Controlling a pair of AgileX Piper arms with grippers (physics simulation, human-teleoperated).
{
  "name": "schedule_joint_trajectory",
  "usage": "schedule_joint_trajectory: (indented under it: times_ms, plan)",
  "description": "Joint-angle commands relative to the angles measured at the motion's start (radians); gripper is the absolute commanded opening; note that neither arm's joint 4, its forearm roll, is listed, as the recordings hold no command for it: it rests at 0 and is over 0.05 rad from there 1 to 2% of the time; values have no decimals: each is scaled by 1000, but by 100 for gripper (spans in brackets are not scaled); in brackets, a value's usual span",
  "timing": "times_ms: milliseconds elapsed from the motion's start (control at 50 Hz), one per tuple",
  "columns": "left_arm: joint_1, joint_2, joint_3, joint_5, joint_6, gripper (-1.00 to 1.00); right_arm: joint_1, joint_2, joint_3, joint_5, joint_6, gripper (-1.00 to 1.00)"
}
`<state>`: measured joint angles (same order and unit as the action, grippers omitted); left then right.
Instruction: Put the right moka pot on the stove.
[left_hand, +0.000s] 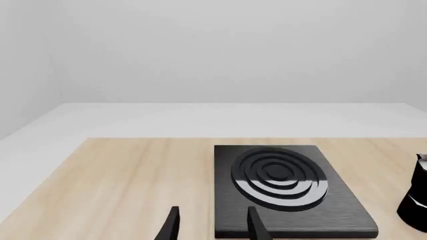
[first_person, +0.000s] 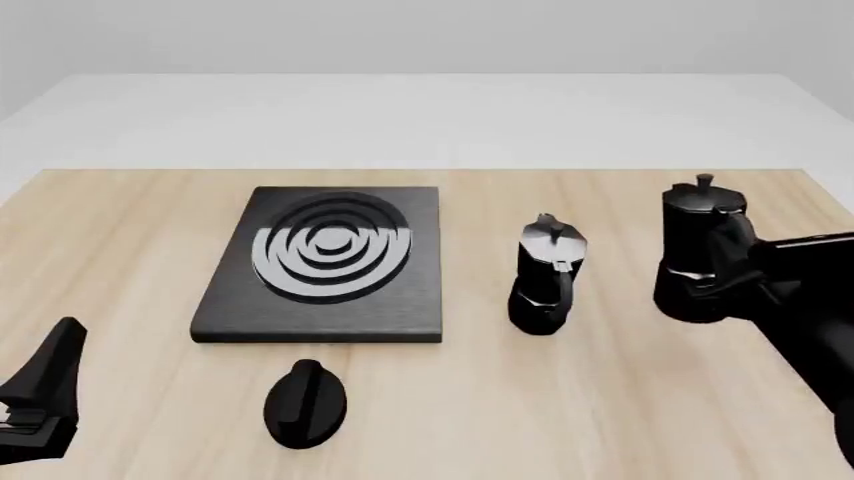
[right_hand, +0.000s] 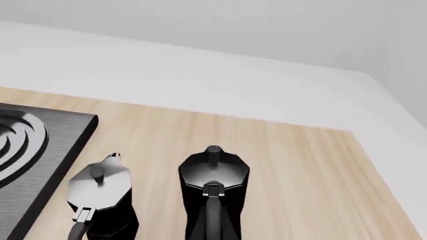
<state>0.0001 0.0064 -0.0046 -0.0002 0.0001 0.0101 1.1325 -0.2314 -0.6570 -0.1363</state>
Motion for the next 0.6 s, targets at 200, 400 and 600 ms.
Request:
schedule_joint_trajectory:
  times_ms: [200, 400, 600]
  plan:
    - [0, 0, 0, 0, 0, 100, 53, -134, -129, 147, -13, -100]
    - [0, 0, 0, 0, 0, 100, 146, -194, -216, 214, 26, -100]
    - [0, 0, 0, 0, 0, 100, 249, -200, -309, 252, 53, -100]
